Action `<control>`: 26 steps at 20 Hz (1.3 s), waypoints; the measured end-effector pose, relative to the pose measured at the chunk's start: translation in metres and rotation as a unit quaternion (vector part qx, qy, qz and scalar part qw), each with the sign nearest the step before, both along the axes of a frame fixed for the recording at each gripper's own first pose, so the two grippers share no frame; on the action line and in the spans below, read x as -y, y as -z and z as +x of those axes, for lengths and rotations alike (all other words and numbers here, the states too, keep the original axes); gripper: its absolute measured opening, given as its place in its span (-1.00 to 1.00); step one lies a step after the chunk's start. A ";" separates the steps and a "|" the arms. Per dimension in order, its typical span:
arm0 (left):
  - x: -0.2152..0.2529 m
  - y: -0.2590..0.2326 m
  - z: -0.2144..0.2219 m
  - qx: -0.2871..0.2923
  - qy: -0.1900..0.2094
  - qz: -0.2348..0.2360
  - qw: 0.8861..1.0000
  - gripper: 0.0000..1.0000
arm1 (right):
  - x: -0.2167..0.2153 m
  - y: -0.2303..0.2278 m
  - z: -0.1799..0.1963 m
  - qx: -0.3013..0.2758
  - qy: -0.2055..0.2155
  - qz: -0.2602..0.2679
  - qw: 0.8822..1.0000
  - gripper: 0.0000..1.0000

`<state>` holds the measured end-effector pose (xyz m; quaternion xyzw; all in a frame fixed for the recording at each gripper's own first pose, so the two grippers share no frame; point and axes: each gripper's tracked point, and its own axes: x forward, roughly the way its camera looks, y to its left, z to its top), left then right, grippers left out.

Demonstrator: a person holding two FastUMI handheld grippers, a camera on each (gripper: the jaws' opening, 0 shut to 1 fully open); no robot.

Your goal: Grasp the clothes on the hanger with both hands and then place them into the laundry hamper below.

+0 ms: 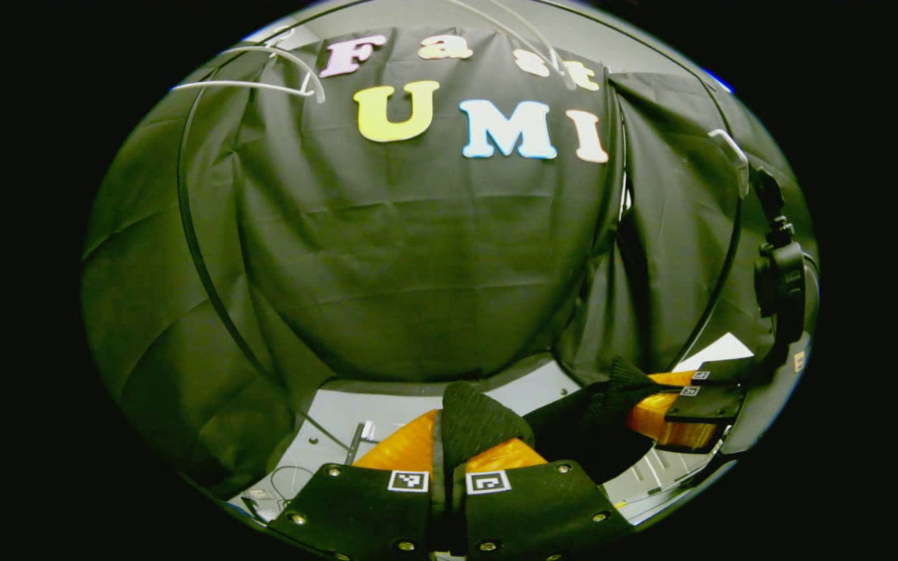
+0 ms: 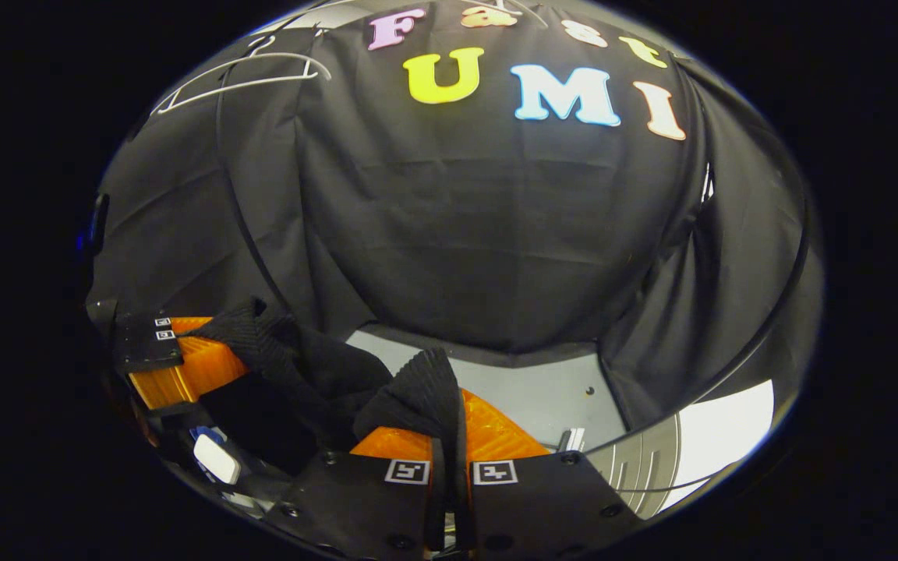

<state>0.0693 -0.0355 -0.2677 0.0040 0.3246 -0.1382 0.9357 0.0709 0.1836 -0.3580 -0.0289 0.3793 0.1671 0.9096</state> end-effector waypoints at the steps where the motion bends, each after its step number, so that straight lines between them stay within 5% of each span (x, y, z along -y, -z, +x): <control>1: 0.000 0.003 -0.002 -0.011 0.000 0.007 1.000 -0.95 | 0.000 0.008 -0.008 -0.011 -0.002 -0.004 1.000 -0.87; 6: 0.003 0.046 -0.004 -0.066 -0.014 0.028 0.997 -0.94 | 0.006 0.038 -0.033 -0.052 -0.006 -0.023 0.998 -0.81; 9: -0.004 0.058 -0.005 -0.093 -0.027 0.029 0.995 -0.89 | 0.011 0.046 -0.041 -0.068 -0.008 -0.031 0.997 -0.57; 11: -0.007 0.057 -0.006 -0.093 -0.035 0.029 0.995 -0.84 | 0.015 0.048 -0.045 -0.075 -0.007 -0.030 0.997 -0.64; 12: -0.010 0.051 -0.006 -0.087 -0.039 0.030 0.995 -0.48 | 0.016 0.047 -0.045 -0.077 -0.006 -0.029 0.997 -0.60; 17: -0.019 0.004 0.002 -0.024 -0.053 0.026 0.998 0.76 | 0.004 0.022 -0.044 -0.042 0.005 -0.003 0.999 0.87; 26: -0.014 -0.076 0.006 0.053 -0.039 0.011 0.998 0.77 | 0.013 -0.046 -0.033 0.039 0.041 0.015 0.998 0.93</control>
